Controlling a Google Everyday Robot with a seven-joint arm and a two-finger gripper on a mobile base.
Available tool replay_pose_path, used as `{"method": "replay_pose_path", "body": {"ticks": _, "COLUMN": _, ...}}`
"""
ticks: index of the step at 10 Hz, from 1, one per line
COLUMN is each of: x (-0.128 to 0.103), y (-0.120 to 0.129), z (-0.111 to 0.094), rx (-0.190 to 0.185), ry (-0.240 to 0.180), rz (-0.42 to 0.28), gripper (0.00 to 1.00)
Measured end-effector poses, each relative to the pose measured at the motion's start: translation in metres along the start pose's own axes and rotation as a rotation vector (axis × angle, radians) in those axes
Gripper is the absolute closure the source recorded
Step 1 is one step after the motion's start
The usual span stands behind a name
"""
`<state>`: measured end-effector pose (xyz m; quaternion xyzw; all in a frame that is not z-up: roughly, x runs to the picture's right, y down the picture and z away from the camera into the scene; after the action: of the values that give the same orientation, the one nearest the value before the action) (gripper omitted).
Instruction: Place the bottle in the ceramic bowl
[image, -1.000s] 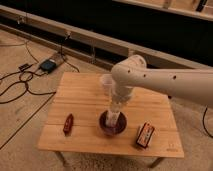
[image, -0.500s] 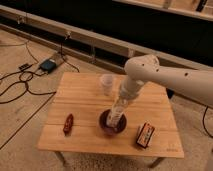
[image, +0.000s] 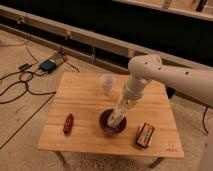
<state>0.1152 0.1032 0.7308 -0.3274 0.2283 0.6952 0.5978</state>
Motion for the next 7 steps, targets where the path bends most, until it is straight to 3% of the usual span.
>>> {"method": "replay_pose_path", "body": {"ticks": 1, "x": 0.001, "y": -0.003, "z": 0.005, "rx": 0.002, "ry": 0.037, "rz": 0.01, "gripper": 0.2}}
{"method": "replay_pose_path", "body": {"ticks": 3, "x": -0.003, "y": -0.002, "z": 0.012, "rx": 0.003, "ry": 0.077, "rz": 0.015, "gripper": 0.2}}
{"method": "replay_pose_path", "body": {"ticks": 7, "x": -0.014, "y": -0.008, "z": 0.016, "rx": 0.023, "ry": 0.106, "rz": 0.029, "gripper": 0.2}}
